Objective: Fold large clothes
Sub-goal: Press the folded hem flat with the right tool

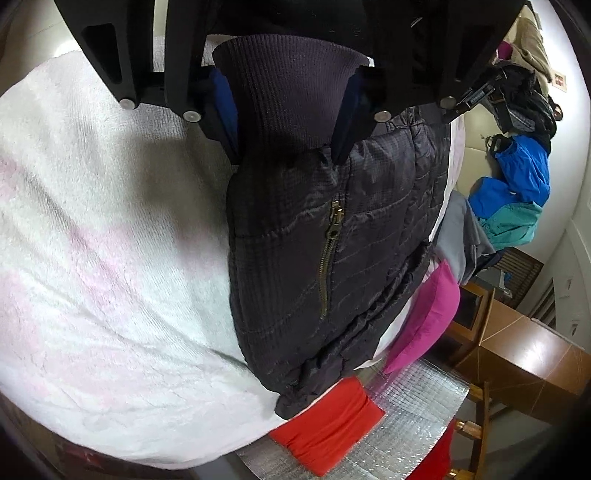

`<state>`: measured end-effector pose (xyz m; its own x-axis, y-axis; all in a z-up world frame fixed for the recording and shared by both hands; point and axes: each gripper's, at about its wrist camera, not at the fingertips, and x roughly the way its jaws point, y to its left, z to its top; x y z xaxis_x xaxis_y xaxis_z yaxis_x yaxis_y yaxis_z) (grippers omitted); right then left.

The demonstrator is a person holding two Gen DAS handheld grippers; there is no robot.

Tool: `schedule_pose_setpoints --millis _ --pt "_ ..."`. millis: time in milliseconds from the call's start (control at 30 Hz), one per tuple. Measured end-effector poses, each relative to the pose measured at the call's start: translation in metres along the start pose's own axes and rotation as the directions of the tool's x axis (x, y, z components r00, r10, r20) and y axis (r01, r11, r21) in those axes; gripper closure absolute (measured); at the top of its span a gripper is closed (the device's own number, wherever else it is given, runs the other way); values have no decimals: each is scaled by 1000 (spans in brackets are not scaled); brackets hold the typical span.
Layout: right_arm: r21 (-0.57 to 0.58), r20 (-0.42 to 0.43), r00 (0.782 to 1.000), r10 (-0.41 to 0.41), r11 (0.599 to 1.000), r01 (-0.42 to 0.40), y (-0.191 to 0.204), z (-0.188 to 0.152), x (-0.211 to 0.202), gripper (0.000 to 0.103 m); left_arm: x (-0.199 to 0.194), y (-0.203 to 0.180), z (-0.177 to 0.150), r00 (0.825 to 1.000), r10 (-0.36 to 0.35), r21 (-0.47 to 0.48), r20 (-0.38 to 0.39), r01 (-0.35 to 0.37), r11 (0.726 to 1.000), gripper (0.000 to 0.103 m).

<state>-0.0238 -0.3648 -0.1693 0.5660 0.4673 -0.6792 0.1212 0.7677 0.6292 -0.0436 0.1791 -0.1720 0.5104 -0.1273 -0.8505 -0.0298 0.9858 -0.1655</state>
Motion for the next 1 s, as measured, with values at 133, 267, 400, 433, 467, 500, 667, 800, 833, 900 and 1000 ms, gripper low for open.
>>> schedule_pose_setpoints --millis 133,267,400,433,467,500,667,800,833,900,1000 --pt "-29 1 1000 -26 999 26 8 0 -3 62 -1 -4 0 1000 26 10 7 -26 1000 17" --pt "-40 -2 999 -35 999 35 11 1 -3 62 -1 -6 0 999 40 30 10 -41 999 17" --pt "-11 -18 999 -34 999 33 4 2 4 53 1 -8 1 999 42 38 4 -42 998 17" --pt "-7 -21 999 -32 999 32 3 1 6 52 2 -8 1 999 42 39 3 -42 998 17" --pt "-5 -22 999 -29 1000 29 3 1 7 52 3 -9 2 999 42 41 3 -42 998 17" --pt "-7 -19 999 -29 1000 29 4 0 7 52 3 -9 3 999 43 44 2 -43 998 17" --pt "-25 -31 998 -61 998 61 7 0 5 74 9 -15 4 999 31 65 -18 -30 997 37" --pt "-59 -40 997 -59 997 57 17 2 0 88 12 -22 5 999 -9 84 -38 12 996 62" --pt "-65 -40 998 -57 996 54 19 2 -1 89 12 -23 5 999 -12 82 -41 15 997 63" --pt "-70 -35 998 -49 996 47 23 4 -4 89 13 -25 8 999 -12 76 -44 16 997 63" --pt "-61 -49 998 -45 997 42 22 5 -1 88 13 -24 7 999 -23 65 -41 26 998 63"
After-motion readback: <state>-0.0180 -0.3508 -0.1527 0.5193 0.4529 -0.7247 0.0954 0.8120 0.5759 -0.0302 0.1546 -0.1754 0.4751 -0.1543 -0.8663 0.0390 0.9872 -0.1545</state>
